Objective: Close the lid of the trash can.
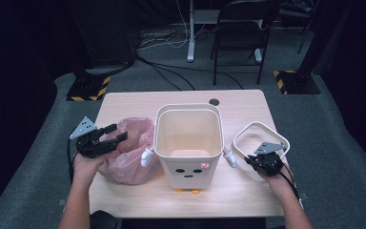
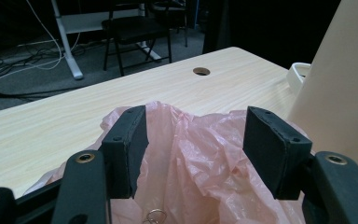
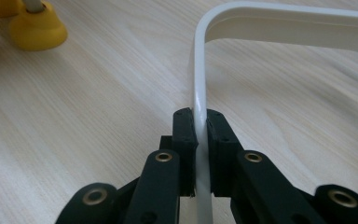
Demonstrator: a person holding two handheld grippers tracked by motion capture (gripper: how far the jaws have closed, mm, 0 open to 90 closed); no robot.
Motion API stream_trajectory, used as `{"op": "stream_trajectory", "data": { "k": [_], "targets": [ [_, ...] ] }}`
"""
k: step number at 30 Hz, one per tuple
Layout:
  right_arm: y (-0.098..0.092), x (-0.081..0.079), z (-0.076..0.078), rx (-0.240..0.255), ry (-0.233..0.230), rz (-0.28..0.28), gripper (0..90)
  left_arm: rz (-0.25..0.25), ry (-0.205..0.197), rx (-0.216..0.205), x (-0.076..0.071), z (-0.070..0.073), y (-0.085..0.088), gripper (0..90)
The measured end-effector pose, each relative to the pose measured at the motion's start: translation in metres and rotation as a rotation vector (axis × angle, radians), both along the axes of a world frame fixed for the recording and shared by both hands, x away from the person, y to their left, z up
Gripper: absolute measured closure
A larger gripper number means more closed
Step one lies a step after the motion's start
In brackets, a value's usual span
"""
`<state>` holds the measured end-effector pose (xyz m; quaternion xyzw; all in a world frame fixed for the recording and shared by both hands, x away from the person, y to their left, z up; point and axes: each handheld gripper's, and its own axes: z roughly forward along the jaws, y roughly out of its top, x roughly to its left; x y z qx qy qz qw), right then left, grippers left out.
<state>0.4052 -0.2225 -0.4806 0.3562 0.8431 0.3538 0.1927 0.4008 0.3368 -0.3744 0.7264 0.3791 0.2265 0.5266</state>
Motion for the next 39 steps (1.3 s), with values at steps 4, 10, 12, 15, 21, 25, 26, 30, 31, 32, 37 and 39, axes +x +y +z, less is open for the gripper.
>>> {"op": "stream_trajectory", "data": {
  "k": [4, 10, 12, 15, 21, 25, 26, 30, 31, 32, 37, 39],
  "targets": [
    [0.002, -0.001, 0.007, 0.007, -0.003, 0.018, 83.3, 0.000, 0.000, -0.001, 0.000, 0.000, 0.000, 39.6],
    [0.002, -0.003, 0.019, 0.027, -0.022, 0.031, 83.3, 0.002, -0.002, -0.004, -0.001, 0.001, 0.001, 39.6],
    [0.002, -0.003, 0.022, 0.030, -0.025, 0.033, 83.2, 0.002, -0.003, -0.005, -0.001, 0.001, 0.001, 39.6],
    [0.004, -0.004, 0.027, 0.025, -0.034, 0.043, 83.2, 0.004, -0.006, -0.008, -0.001, 0.001, 0.001, 39.5],
    [0.009, -0.006, 0.040, 0.004, -0.055, 0.071, 83.3, 0.003, -0.007, -0.004, -0.002, 0.002, 0.001, 39.5],
    [0.012, -0.008, 0.048, -0.011, -0.065, 0.091, 83.3, 0.001, -0.007, -0.004, -0.002, 0.002, 0.001, 39.6],
    [0.013, -0.009, 0.050, -0.015, -0.068, 0.095, 83.3, 0.000, -0.007, -0.004, -0.002, 0.003, 0.000, 39.6],
    [0.015, -0.010, 0.058, -0.027, -0.079, 0.110, 83.3, -0.002, -0.009, -0.003, -0.002, 0.004, 0.000, 39.5],
    [0.015, -0.011, 0.060, -0.024, -0.079, 0.111, 83.3, -0.003, -0.009, -0.003, -0.003, 0.004, 0.000, 39.6],
    [0.015, -0.011, 0.062, -0.025, -0.082, 0.115, 83.3, -0.003, -0.010, -0.003, -0.003, 0.004, 0.000, 39.6],
    [0.016, -0.012, 0.070, -0.034, -0.087, 0.120, 83.4, -0.003, -0.011, -0.008, -0.003, 0.005, 0.000, 39.6],
    [0.016, -0.013, 0.073, -0.038, -0.087, 0.123, 83.3, -0.004, -0.012, -0.007, -0.003, 0.005, 0.000, 39.6]
  ]
}}
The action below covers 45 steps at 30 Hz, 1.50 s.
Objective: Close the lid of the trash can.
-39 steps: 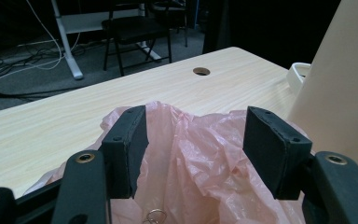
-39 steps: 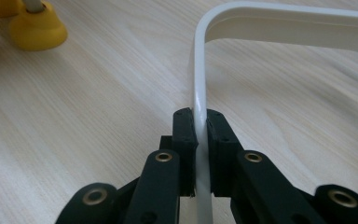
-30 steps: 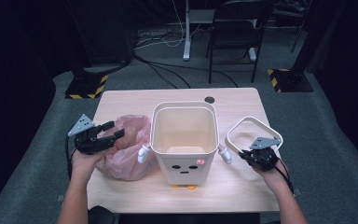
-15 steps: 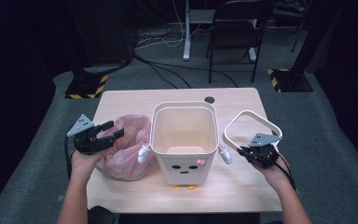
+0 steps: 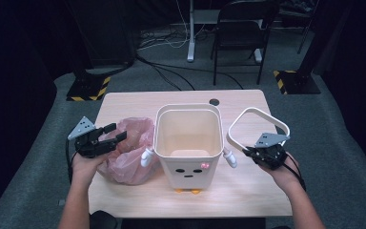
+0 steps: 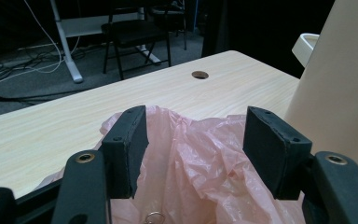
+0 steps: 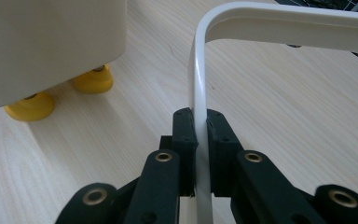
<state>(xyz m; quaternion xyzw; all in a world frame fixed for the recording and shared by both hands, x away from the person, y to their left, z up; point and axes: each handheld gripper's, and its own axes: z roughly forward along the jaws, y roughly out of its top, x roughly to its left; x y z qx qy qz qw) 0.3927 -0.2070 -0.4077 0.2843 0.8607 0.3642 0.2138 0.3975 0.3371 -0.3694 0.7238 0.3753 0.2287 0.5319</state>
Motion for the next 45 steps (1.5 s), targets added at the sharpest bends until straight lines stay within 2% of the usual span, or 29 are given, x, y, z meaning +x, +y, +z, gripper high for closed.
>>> {"op": "stream_trajectory", "data": {
  "k": [17, 22, 45],
  "targets": [
    [0.002, -0.007, 0.030, -0.009, 0.019, 0.038, 83.3, -0.005, 0.005, 0.007, -0.001, 0.000, -0.002, 39.5],
    [0.004, -0.009, 0.041, -0.027, 0.029, 0.060, 83.4, -0.006, 0.006, 0.006, 0.000, 0.000, -0.003, 39.5],
    [0.003, -0.019, 0.087, 0.031, -0.004, 0.111, 83.4, -0.007, 0.002, 0.007, -0.001, 0.001, -0.003, 39.5]
  ]
}}
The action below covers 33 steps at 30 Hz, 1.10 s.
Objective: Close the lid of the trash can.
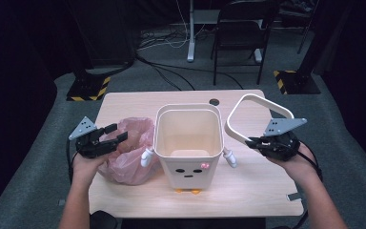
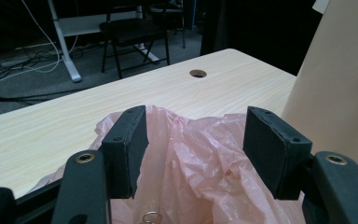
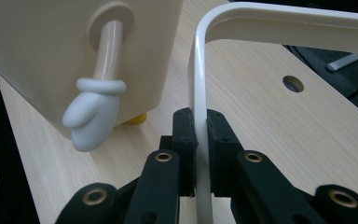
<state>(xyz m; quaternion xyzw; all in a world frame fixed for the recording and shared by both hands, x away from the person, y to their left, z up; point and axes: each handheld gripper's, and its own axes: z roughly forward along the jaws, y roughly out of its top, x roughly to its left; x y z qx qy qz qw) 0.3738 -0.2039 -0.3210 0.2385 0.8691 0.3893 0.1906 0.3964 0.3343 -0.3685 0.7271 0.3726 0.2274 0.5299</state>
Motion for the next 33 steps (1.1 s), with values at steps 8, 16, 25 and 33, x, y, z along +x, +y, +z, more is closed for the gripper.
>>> {"op": "stream_trajectory", "data": {
  "k": [8, 16, 25, 33],
  "targets": [
    [0.001, -0.003, 0.015, 0.016, -0.011, 0.017, 83.5, -0.003, -0.002, 0.000, -0.001, 0.002, -0.001, 39.5],
    [0.002, -0.004, 0.026, 0.026, -0.007, 0.022, 83.5, -0.004, -0.003, 0.001, -0.002, 0.002, -0.001, 39.4],
    [0.000, -0.007, 0.040, 0.023, -0.025, 0.021, 83.6, -0.003, -0.003, -0.001, -0.002, 0.002, -0.001, 39.4],
    [0.000, -0.012, 0.057, 0.028, -0.047, 0.032, 83.6, -0.004, -0.002, 0.003, -0.001, 0.002, -0.001, 39.4]
  ]
}}
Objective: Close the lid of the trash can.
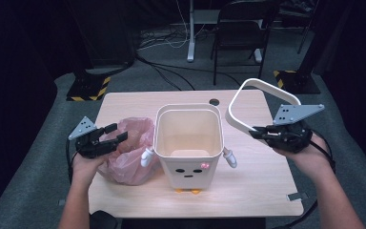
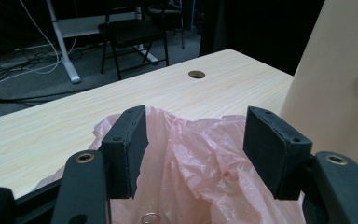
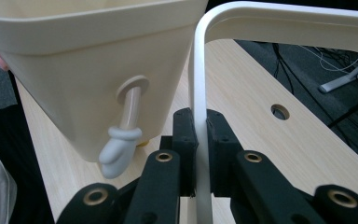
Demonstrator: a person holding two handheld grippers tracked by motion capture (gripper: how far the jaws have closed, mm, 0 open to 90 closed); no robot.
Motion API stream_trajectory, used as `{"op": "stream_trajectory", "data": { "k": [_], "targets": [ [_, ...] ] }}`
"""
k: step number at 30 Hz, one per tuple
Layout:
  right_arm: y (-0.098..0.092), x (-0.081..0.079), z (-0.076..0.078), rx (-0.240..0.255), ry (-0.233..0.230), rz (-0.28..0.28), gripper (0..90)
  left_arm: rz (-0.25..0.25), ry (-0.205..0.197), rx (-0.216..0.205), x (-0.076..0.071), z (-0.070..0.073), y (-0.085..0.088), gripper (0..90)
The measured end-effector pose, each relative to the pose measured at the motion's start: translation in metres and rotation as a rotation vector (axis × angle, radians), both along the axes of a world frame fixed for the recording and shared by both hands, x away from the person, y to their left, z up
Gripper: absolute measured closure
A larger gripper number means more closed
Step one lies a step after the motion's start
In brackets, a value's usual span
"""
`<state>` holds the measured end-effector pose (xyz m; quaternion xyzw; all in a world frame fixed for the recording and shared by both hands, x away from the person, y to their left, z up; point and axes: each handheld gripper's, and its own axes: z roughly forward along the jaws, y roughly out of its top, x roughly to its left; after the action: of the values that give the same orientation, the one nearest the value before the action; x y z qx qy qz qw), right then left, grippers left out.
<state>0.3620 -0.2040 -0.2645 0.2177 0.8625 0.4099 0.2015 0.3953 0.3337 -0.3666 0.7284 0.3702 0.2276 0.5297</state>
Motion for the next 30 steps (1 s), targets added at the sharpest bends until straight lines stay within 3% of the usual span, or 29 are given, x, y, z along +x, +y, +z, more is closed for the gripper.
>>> {"op": "stream_trajectory", "data": {
  "k": [14, 30],
  "targets": [
    [0.007, -0.010, 0.020, 0.024, -0.023, 0.061, 83.6, 0.001, 0.000, -0.002, 0.000, 0.000, 0.000, 39.4],
    [0.052, -0.029, 0.036, 0.012, -0.053, 0.226, 83.7, -0.001, -0.002, -0.003, 0.000, 0.000, 0.000, 39.4]
  ]
}}
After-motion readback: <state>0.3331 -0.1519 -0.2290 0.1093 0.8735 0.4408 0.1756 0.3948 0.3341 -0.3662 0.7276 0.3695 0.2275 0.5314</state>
